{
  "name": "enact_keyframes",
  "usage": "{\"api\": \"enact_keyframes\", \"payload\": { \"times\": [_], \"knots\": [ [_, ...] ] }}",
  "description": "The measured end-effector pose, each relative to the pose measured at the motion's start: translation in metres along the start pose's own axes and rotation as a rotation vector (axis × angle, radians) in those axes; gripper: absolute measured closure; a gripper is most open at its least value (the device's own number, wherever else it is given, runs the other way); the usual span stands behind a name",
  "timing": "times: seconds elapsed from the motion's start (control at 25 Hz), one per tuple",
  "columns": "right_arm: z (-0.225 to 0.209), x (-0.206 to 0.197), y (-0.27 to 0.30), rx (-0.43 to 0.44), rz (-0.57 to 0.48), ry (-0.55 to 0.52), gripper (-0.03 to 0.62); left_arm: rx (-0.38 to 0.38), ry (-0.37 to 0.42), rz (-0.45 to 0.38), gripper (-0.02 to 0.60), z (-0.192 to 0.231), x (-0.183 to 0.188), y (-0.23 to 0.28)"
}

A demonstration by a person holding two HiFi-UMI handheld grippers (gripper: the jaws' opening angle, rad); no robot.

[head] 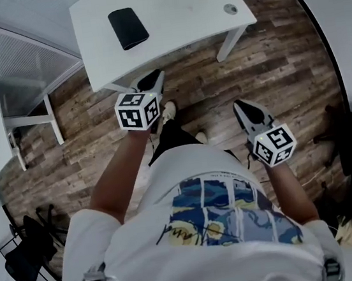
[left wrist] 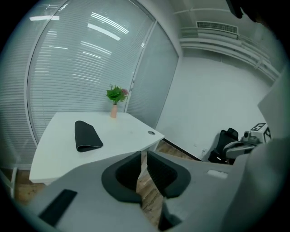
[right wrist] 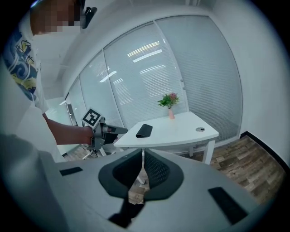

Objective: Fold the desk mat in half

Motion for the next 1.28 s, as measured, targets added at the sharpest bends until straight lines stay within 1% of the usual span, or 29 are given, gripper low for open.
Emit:
{"api": "enact_keyframes", "payload": {
  "times": [0.2,0.36,0.52,0.64,0.84,0.92,1.28],
  "knots": [
    [0.014,-0.014,-0.009,0.067,0.018,-0.041,0.585,-0.040,-0.010,-0.035,0.567,-0.042,-0.016,-0.042],
    [0.027,-0.020,-0.017,0.117,0.021,-0.070,0.591,-0.071,-0.017,-0.064,0.577,-0.074,-0.028,-0.072],
    [0.038,-0.019,-0.026,0.152,0.011,-0.094,0.591,-0.110,-0.029,-0.068,0.578,-0.102,-0.040,-0.097],
    [0.043,-0.018,-0.031,0.172,0.009,-0.105,0.592,-0.125,-0.032,-0.059,0.578,-0.118,-0.048,-0.111],
    [0.050,-0.016,-0.033,0.196,0.007,-0.113,0.592,-0.144,-0.047,-0.055,0.578,-0.131,-0.056,-0.130],
    [0.053,-0.017,-0.034,0.207,0.010,-0.117,0.592,-0.142,-0.041,-0.052,0.578,-0.133,-0.059,-0.134],
    [0.060,-0.015,-0.036,0.226,0.008,-0.134,0.592,-0.142,-0.035,-0.053,0.578,-0.136,-0.062,-0.140]
  ]
}}
Point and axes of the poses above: the fingertips, and each gripper's own axes: y forward along the fingers, z to its left, x out of its top, the point moved 1 cm from there along -y, backward along the fingers, and after that the axes turned 3 degrees about -x, right-handed, at the moved point
